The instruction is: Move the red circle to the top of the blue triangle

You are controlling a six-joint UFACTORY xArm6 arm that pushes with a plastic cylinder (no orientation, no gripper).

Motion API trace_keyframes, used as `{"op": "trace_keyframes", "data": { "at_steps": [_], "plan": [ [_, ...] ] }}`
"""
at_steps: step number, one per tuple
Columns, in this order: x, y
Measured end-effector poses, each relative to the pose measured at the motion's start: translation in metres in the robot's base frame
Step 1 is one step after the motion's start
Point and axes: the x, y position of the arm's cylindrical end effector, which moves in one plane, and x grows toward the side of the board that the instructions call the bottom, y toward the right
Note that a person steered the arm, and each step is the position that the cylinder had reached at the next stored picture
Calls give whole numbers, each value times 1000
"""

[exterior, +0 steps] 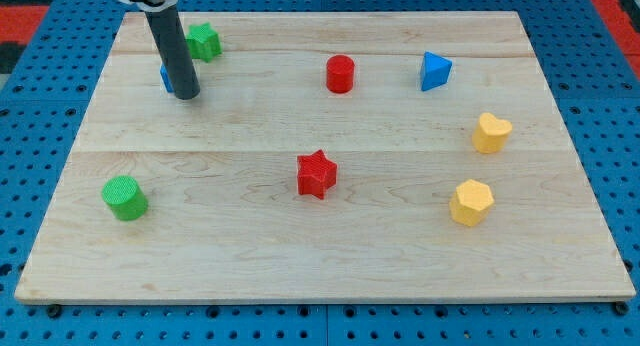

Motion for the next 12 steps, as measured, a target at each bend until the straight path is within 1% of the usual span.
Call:
{"op": "trace_keyframes", "data": {
  "at_steps": [1, 2, 3, 5, 6, 8, 10, 12],
  "plan": [
    [-12, 6],
    [16, 25],
    [35, 39],
    [37, 130],
    [36, 160],
    [14, 218],
    [-13, 200],
    [-27, 152]
  ]
}}
